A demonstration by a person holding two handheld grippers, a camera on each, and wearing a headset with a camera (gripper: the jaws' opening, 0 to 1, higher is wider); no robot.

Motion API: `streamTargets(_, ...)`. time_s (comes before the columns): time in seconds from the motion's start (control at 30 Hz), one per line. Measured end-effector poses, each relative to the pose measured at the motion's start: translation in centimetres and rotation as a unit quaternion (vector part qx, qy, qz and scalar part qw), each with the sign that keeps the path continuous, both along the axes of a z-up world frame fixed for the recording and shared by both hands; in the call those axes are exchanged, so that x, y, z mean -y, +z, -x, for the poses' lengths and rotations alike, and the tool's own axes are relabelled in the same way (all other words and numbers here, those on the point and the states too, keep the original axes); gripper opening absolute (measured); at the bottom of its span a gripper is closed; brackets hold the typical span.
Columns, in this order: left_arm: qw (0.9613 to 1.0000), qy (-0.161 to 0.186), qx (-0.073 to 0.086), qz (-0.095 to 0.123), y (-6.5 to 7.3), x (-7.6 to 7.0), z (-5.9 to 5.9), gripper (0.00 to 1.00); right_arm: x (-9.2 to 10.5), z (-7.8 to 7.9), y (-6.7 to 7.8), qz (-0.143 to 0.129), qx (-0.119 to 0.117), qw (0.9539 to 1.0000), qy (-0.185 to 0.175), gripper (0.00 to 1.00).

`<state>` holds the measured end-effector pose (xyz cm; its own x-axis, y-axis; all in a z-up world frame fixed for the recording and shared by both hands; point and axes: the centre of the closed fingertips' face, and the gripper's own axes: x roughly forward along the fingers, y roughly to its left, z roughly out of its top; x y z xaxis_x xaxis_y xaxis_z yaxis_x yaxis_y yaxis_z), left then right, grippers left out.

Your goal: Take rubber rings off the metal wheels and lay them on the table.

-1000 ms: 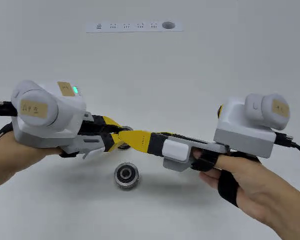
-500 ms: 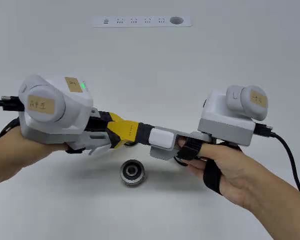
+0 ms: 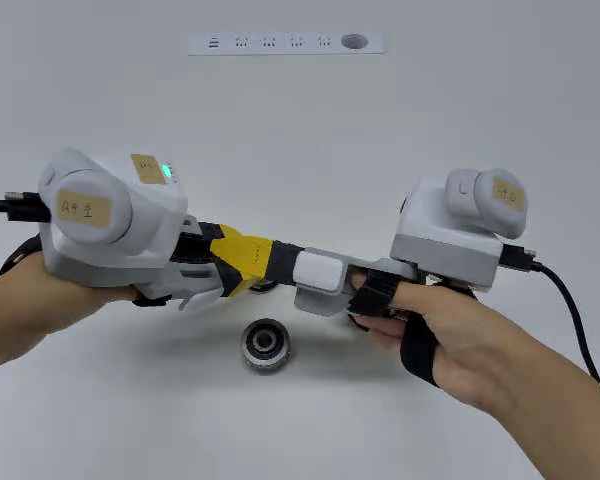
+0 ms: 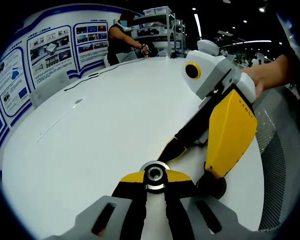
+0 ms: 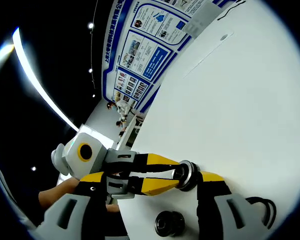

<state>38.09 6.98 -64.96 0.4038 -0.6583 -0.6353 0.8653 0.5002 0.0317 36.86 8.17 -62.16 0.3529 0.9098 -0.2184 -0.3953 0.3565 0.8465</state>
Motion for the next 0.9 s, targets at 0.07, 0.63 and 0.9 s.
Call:
streamTargets(0.07, 1.0000, 0.000, 0.000, 0.000, 0.0, 0.0, 0.0, 0.12, 0.0, 0.1, 0.1, -0.002, 0.000, 1.0000, 0.003, 0.74)
streamTargets(0.63, 1.0000, 0.001, -0.001, 0.003, 0.0, 0.0, 0.0, 0.12, 1.1, -0.2, 0.0, -0.017, -0.020, 0.9995, -0.016, 0.57)
streamTargets(0.9, 1.0000, 0.001, -0.002, 0.004, 0.0, 0.0, 0.1, 0.12, 2.1, -1.2, -2.6, 0.033, -0.039, 0.9978, -0.042, 0.24)
